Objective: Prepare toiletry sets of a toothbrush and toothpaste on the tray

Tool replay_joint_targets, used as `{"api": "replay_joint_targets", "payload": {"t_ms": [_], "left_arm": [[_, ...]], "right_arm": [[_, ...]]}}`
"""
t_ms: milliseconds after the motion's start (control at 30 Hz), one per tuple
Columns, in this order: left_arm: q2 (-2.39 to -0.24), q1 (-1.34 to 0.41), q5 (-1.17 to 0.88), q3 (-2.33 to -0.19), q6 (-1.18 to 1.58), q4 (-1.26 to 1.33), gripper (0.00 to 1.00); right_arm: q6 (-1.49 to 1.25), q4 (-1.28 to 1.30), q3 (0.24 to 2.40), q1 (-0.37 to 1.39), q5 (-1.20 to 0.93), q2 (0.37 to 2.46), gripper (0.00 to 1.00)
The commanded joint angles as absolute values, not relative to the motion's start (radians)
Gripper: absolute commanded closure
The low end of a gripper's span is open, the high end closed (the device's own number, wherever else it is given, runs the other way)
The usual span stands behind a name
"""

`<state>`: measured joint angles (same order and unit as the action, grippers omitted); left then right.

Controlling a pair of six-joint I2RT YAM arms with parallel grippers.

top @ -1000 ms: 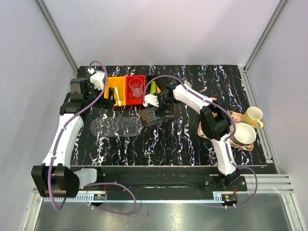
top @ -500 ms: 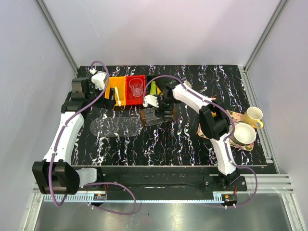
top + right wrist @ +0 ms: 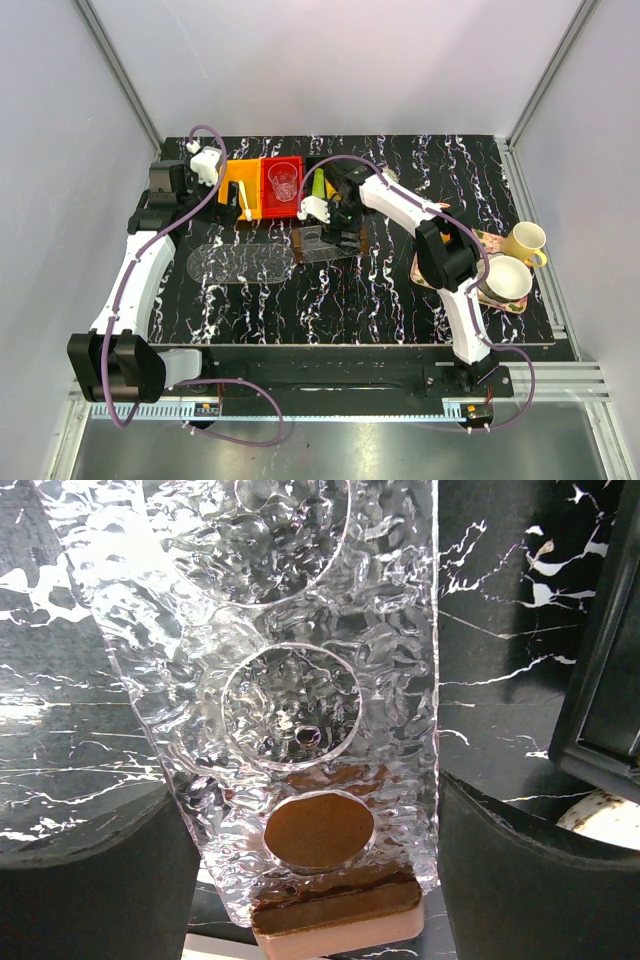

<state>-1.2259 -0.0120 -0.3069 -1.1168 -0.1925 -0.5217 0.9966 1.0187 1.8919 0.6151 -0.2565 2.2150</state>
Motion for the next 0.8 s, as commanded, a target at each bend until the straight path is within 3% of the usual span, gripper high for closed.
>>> {"api": "replay_joint_targets", "payload": {"t_ms": [0, 233, 533, 767], "left_arm": [[-1.209, -0.005, -0.301, -1.114, -0.195, -0.476, 0.01], [-1.198, -0.002, -0.253, -1.092, -0.172, -0.485, 0.01], [-1.192, 0.153, -0.287, -1.014, -0.19, -0.514, 0.01], [-1.18, 0.227, -0.322, -0.982, -0.21, -0.514, 0.01]], "right_arm": [[0.945, 1.037, 1.893, 0.618, -0.284, 2.117, 0.64], [0.87, 0.993, 1.887, 0.623, -0.267, 2.056, 0.76], [0.787, 0.891, 1.83, 0.672, -0.21, 1.98, 0.91], [0.769, 0.825, 1.764, 0.686, -0.178, 1.957, 0.96]]}}
